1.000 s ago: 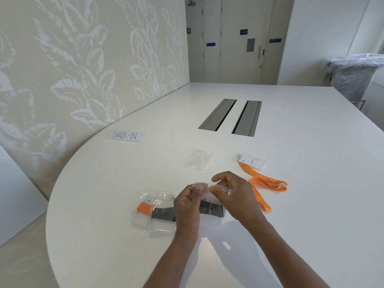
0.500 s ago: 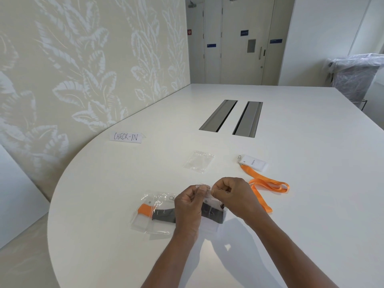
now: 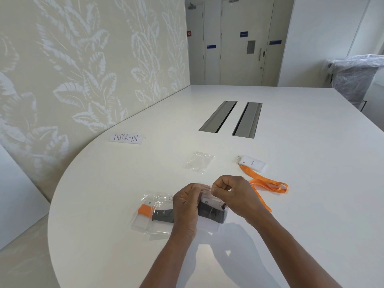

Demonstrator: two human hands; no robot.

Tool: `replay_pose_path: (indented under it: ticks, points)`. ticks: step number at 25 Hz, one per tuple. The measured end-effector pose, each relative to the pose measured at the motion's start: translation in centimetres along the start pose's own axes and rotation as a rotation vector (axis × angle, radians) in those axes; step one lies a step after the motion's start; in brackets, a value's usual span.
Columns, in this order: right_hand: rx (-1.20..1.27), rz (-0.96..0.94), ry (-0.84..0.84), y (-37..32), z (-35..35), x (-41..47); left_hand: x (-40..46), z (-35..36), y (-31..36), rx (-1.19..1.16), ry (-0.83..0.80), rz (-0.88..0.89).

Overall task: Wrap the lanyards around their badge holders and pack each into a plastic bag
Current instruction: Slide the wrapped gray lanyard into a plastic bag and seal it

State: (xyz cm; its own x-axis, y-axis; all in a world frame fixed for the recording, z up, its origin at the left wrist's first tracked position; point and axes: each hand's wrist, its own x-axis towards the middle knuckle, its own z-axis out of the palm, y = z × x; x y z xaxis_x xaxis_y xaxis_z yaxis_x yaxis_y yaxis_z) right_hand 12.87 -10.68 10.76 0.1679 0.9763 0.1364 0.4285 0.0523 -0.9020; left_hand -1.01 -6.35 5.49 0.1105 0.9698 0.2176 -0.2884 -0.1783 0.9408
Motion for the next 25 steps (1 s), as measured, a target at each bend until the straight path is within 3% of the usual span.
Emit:
replay_pose_path:
  ticks: [3,8,18,25]
  points:
    - [0.011,-0.017,0.015,-0.1,0.4,-0.1,-0.1,0.1,0.1,0.099,0.049,0.017]
    - [0.016,0.004,0.019,0.1,-0.5,0.4,-0.1,-0.9,0.5,0.256,-0.129,0.064]
    - [0.172,0.069,0.020,0.5,-0.8,0.3,0.6,-0.7,0.7,0.191,0.106,-0.003]
    - [0.052,0.041,0.059,0.9,-0.8,0.9,1.1,-0.9,1.0,0.248,-0.013,-0.029]
